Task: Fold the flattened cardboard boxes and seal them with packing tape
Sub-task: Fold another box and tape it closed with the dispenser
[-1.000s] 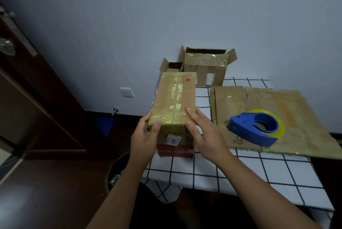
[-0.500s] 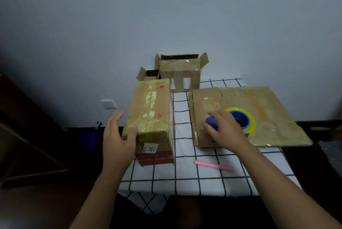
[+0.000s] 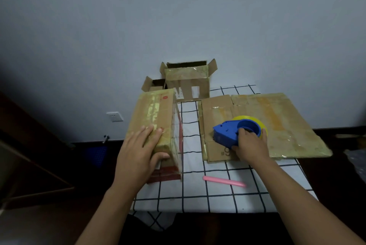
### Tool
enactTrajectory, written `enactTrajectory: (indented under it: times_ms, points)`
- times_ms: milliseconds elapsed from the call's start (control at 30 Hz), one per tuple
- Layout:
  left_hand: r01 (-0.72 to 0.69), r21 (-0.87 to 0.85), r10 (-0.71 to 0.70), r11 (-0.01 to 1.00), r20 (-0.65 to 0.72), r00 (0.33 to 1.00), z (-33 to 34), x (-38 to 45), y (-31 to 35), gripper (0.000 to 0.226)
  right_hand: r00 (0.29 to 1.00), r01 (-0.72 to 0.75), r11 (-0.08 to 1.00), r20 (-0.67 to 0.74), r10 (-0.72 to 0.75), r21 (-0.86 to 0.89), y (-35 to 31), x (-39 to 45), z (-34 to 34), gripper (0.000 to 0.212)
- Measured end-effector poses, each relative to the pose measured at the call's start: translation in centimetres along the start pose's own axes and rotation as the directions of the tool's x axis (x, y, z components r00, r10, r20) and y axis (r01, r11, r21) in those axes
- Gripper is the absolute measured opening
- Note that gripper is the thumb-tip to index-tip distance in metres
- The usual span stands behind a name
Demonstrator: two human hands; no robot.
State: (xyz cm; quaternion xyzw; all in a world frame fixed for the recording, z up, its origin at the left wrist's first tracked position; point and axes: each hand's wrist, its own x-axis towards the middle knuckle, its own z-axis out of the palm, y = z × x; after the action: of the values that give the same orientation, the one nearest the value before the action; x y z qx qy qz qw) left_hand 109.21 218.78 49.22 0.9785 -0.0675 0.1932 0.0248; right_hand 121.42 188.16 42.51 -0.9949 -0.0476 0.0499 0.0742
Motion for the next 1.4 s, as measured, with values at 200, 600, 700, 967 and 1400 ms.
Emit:
enactTrajectory:
  times_ms: [200,600,700,967,1400]
  points:
    - [0.028,0.021,-0.027,0.999,-0.053,0.998,0.2,1.0,0.3,0.063,0.983,0.122,0.986,-0.15,-0.105,0.11,-1.6,-1.0,-2.0,0.039]
    - [0.37,-0.626,-0.364,0.687,0.144,0.92,-5.0,2.5,1.7,0.047,0.907,0.416,0.732,-0.191,-0.375,0.539,-5.6,-5.3,-9.2,0.05]
    - [0.306,-0.788,-0.307,0.534,0.157,0.939,-7.2,2.9,1.6,0.054,0.869,0.487,0.698,-0.211,-0.448,0.524,-6.5,-6.4,-10.5,0.048]
    - [0.217,-0.861,-0.191,0.459,0.143,0.971,-9.2,2.4,1.0,0.026,0.825,0.55,0.667,-0.204,-0.527,0.503,-8.2,-7.8,-12.1,0.051]
    - [0.247,-0.905,-0.269,0.346,0.157,0.95,-9.6,2.0,0.1,0.018,0.801,0.578,0.686,-0.144,-0.582,0.441,-9.0,-8.7,-12.8,0.049]
